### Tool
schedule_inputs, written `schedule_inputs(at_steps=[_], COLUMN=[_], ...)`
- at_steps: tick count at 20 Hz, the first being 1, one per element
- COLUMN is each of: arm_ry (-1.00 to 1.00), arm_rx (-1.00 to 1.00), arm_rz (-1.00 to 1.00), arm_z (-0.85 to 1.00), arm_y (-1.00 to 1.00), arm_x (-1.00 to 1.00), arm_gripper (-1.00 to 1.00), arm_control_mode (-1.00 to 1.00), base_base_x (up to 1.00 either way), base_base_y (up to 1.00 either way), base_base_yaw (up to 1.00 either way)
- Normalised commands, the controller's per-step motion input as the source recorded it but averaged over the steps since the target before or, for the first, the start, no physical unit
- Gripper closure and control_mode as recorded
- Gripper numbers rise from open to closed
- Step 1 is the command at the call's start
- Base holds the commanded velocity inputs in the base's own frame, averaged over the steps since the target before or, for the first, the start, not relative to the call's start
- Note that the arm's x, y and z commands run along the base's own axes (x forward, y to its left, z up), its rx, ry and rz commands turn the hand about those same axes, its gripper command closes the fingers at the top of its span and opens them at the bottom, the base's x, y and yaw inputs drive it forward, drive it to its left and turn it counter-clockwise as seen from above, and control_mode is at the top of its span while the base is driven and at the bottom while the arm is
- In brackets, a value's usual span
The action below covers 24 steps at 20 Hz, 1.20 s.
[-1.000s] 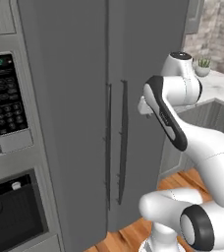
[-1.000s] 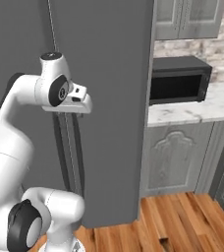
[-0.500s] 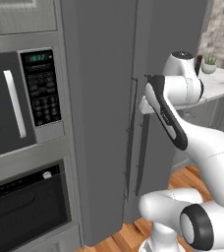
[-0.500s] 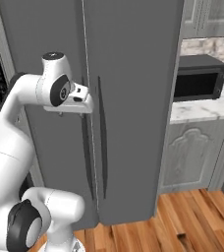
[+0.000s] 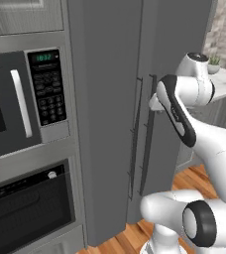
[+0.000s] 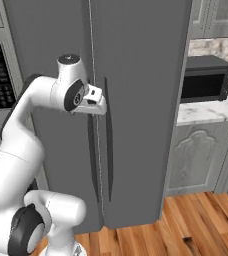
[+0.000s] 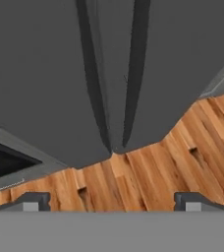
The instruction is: Open the fridge, remove the pear, tomato, and chicken drumstick, and place them on any counter.
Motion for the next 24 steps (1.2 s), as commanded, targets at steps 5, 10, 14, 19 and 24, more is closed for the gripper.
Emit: schedule_inputs(at_steps=[5,10,14,19,24], arm_ry=[-0.21,-0.13,-0.03,0.0,0.0], arm_rx=[0.25,0.16,0.08,0.03,0.0], arm_rz=[0.24,0.24,0.1,0.02,0.0], arm_z=[-0.15,-0.19,-0.07,-0.01,-0.05], arm_y=[-0.93,-0.21,0.03,0.21,0.28], arm_x=[0.42,0.84,0.69,0.46,0.31], arm_gripper=[-1.0,-1.0,-1.0,-1.0,-1.0], arm_control_mode=[-1.0,-1.0,-1.0,-1.0,-1.0], base_base_x=[0.0,0.0,0.0,0.0,0.0], base_base_y=[0.0,0.0,0.0,0.0,0.0], base_base_yaw=[0.0,0.0,0.0,0.0,0.0])
